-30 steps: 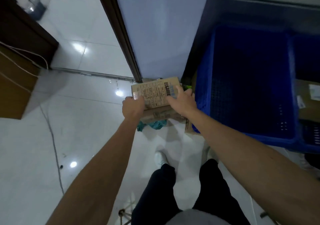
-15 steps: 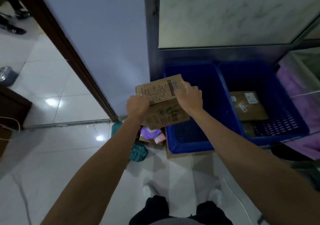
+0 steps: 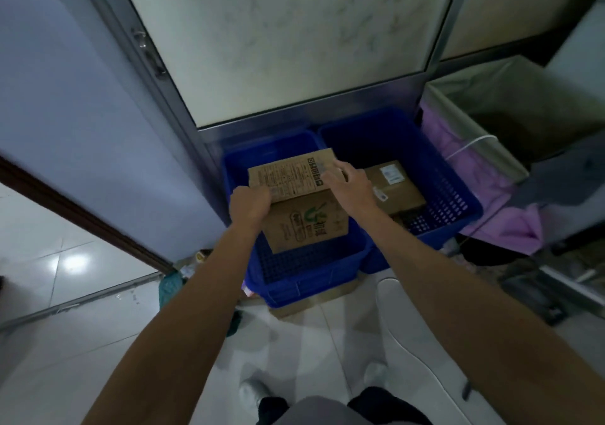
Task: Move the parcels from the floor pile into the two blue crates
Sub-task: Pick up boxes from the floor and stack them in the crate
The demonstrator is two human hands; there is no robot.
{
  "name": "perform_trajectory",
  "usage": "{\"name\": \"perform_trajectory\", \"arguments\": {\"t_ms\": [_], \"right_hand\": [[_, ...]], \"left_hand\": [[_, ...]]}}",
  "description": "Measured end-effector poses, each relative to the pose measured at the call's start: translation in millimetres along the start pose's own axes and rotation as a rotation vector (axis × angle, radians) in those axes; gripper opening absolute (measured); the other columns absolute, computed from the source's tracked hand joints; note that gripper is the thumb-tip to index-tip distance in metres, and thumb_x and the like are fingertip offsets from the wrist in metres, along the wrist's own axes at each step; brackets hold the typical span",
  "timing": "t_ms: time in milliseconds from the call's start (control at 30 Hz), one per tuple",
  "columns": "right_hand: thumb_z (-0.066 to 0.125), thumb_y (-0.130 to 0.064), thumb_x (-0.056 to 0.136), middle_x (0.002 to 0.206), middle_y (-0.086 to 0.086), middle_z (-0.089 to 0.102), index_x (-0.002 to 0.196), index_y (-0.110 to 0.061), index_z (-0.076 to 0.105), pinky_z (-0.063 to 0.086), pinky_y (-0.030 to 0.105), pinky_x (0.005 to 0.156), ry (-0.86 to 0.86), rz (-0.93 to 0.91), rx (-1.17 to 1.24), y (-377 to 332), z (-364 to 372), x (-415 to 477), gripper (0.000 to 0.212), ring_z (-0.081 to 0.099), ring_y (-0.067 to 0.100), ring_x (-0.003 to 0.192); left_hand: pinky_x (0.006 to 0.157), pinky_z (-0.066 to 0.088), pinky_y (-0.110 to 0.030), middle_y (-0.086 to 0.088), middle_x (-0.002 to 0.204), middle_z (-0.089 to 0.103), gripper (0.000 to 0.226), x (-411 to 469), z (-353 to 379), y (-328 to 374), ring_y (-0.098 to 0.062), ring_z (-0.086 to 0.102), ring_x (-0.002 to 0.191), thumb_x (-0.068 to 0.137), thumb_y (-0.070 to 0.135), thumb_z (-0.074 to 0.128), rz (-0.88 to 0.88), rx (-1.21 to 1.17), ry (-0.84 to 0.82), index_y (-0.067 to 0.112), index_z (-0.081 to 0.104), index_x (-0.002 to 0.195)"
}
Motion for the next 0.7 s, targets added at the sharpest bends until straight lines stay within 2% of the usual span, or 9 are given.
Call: {"name": "perform_trajectory", "arguments": {"t_ms": [133, 233, 333, 400, 467, 533, 600, 633, 700], "right_hand": [[0.055, -0.066, 0.083, 0.144, 0.005, 0.043, 0.148, -0.035, 0.041, 0.042, 0.042, 0.104, 0.005, 0.052, -0.002, 35, -59, 12, 0.073, 0.044, 0.026, 0.129], [0.057, -0.072, 0.071, 0.138, -0.001, 0.051, 0.147, -0.039, 0.041, 0.046, 0.046, 0.103, 0.012, 0.068, 0.025, 56, -92, 22, 0.084, 0.051, 0.021, 0.123], [0.061, -0.069, 0.068, 0.134, -0.003, 0.052, 0.147, -0.036, 0.042, 0.050, 0.044, 0.099, 0.031, 0.073, 0.039, 71, -118, 32, 0.088, 0.054, 0.018, 0.119], [0.064, -0.061, 0.072, 0.128, -0.002, 0.052, 0.145, -0.030, 0.044, 0.053, 0.041, 0.094, 0.082, 0.075, 0.021, 69, -136, 34, 0.082, 0.055, 0.016, 0.114], [0.066, -0.049, 0.081, 0.123, -0.001, 0.050, 0.143, -0.021, 0.046, 0.052, 0.036, 0.088, 0.133, 0.081, -0.011, 70, -150, 46, 0.071, 0.052, 0.015, 0.112], [0.062, -0.044, 0.088, 0.129, 0.005, 0.044, 0.146, -0.015, 0.041, 0.045, 0.037, 0.094, 0.156, 0.106, -0.032, 73, -158, 61, 0.068, 0.042, 0.018, 0.118], [0.054, -0.048, 0.091, 0.138, 0.010, 0.040, 0.148, -0.012, 0.038, 0.040, 0.044, 0.104, 0.178, 0.138, -0.030, 72, -164, 78, 0.070, 0.037, 0.025, 0.128], [0.052, -0.049, 0.092, 0.137, 0.010, 0.040, 0.144, -0.011, 0.043, 0.040, 0.043, 0.104, 0.191, 0.164, -0.012, 74, -167, 87, 0.065, 0.037, 0.026, 0.128], [0.052, -0.048, 0.088, 0.127, 0.008, 0.047, 0.122, -0.011, 0.060, 0.045, 0.041, 0.097, 0.227, 0.271, 0.043, 84, -174, 105, 0.051, 0.044, 0.026, 0.117]], "left_hand": [[0.050, 0.035, -0.027, 0.000, 0.066, 0.052, 0.026, -16, 60, 30, -0.018, 0.051, 0.064, 0.090, 0.023, 0.053, 0.048, 0.009, -0.002, 0.016, 0.049, 0.065], [0.052, 0.039, -0.028, 0.002, 0.076, 0.062, 0.030, -25, 97, 48, -0.013, 0.056, 0.067, 0.095, 0.040, 0.053, 0.065, -0.016, -0.016, 0.016, 0.062, 0.079], [0.073, 0.055, -0.035, 0.002, 0.095, 0.068, 0.039, -20, 126, 60, -0.014, 0.063, 0.083, 0.091, 0.054, 0.053, 0.044, -0.053, -0.028, 0.019, 0.064, 0.104], [0.084, 0.055, -0.038, 0.003, 0.099, 0.065, 0.035, -17, 142, 68, -0.015, 0.062, 0.089, 0.090, 0.051, 0.056, 0.024, -0.082, -0.049, 0.021, 0.060, 0.109], [0.088, 0.055, -0.039, 0.004, 0.100, 0.065, 0.036, -10, 158, 74, -0.015, 0.062, 0.091, 0.089, 0.049, 0.059, 0.009, -0.116, -0.077, 0.023, 0.060, 0.113], [0.090, 0.056, -0.042, 0.004, 0.101, 0.067, 0.036, 2, 171, 79, -0.016, 0.064, 0.093, 0.087, 0.049, 0.061, 0.000, -0.130, -0.100, 0.023, 0.063, 0.112], [0.090, 0.056, -0.044, 0.003, 0.100, 0.068, 0.026, 17, 184, 83, -0.017, 0.065, 0.094, 0.088, 0.046, 0.062, -0.002, -0.145, -0.116, 0.024, 0.065, 0.103], [0.090, 0.057, -0.045, 0.002, 0.098, 0.069, 0.021, 24, 192, 87, -0.018, 0.066, 0.093, 0.088, 0.042, 0.063, -0.002, -0.158, -0.134, 0.024, 0.066, 0.097], [0.089, 0.057, -0.044, 0.000, 0.095, 0.071, 0.015, 38, 210, 97, -0.018, 0.066, 0.092, 0.089, 0.036, 0.064, 0.014, -0.172, -0.170, 0.022, 0.070, 0.091]]}}
Point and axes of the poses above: each hand's wrist, its own x-axis towards the middle knuckle, its own z-axis out of the palm, y = z × x, the point moved 8 cm from there along x, towards the middle knuckle
